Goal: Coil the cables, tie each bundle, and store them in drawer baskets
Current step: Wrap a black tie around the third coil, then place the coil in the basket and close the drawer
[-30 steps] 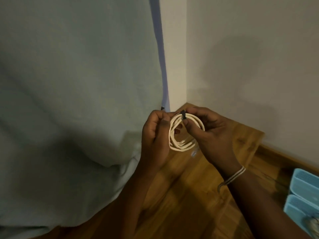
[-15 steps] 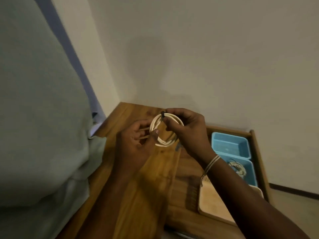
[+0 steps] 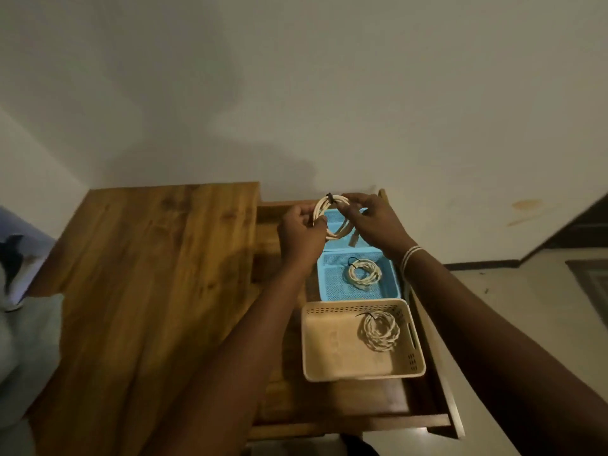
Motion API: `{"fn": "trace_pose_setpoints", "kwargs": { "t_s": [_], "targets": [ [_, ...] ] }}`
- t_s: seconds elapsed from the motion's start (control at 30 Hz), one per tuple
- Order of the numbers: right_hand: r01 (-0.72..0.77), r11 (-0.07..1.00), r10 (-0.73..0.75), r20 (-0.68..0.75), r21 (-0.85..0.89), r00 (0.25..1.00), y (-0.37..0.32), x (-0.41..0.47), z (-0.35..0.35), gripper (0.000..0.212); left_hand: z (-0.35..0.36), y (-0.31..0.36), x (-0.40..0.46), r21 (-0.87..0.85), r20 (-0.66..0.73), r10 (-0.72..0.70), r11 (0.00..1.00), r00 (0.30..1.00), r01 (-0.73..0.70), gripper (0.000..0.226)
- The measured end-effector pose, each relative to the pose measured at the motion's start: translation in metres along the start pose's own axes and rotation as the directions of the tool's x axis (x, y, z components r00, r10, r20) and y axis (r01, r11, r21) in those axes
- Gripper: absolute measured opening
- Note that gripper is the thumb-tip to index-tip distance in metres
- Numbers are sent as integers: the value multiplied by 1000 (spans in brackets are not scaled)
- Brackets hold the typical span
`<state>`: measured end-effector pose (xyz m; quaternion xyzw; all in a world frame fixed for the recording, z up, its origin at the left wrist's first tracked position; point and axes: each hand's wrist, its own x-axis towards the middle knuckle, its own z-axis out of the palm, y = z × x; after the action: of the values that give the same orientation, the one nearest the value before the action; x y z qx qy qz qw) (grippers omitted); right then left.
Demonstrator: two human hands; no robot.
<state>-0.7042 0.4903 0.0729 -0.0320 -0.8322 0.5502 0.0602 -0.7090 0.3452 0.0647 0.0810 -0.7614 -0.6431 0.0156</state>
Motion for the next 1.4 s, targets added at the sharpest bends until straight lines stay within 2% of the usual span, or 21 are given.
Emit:
{"fn": "trace_pose_setpoints", "kwargs": {
  "t_s": [0.1,0.17,0.33,0.4,0.53,0.63,0.73,0.8,0.9,1.03,1.1,1.17,1.23,1.3,1.37,1.4],
  "targets": [
    [-133,975,108,-145,-179,984,58,52,-13,25,62,-33,51,51,37,-95,994,995,93,17],
    [-243,942,201,-192,-233,961,97,81,-11,25,92,-61,83,79,66,-206,977,976,200,16],
    [-393,825,395,-83,-406,915,190,137,5,26,142,-132,144,154,192,-495,868,847,473,19],
    [-396,773,423,-61,-495,904,216,149,15,20,153,-152,161,160,235,-547,837,804,523,16],
    [-426,708,440,-119,-564,890,241,158,23,11,174,-182,180,195,295,-578,816,761,544,22],
    [-385,677,420,-100,-627,902,244,162,23,17,190,-212,190,290,288,-528,843,799,453,24],
    [-337,667,416,-44,-665,908,243,162,22,20,202,-208,188,431,288,-392,868,874,248,30],
    [-287,693,397,17,-662,918,246,160,21,20,207,-197,186,572,288,-320,813,903,105,28],
    [-174,745,328,125,-644,936,250,155,18,21,207,-192,190,737,301,-362,676,882,26,31],
    [-126,784,286,173,-608,943,248,146,17,24,192,-189,188,737,377,-440,676,815,23,34],
    [-157,807,269,116,-569,956,244,140,15,28,177,-185,182,680,383,-417,731,825,54,39],
    [-154,848,190,21,-507,981,237,131,6,29,156,-179,174,563,338,-329,821,882,90,44],
    [-154,885,123,-99,-439,988,226,114,-11,25,126,-168,161,458,232,-205,886,951,79,38],
    [-212,908,130,-236,-363,963,220,88,-35,23,89,-161,146,475,101,-76,880,992,19,27],
    [-302,903,184,-361,-306,914,224,57,-59,24,40,-158,133,559,-5,20,829,1000,-14,22],
    [-360,881,236,-375,-306,896,229,41,-68,24,13,-158,127,608,-33,77,793,996,-41,22]
  ]
}}
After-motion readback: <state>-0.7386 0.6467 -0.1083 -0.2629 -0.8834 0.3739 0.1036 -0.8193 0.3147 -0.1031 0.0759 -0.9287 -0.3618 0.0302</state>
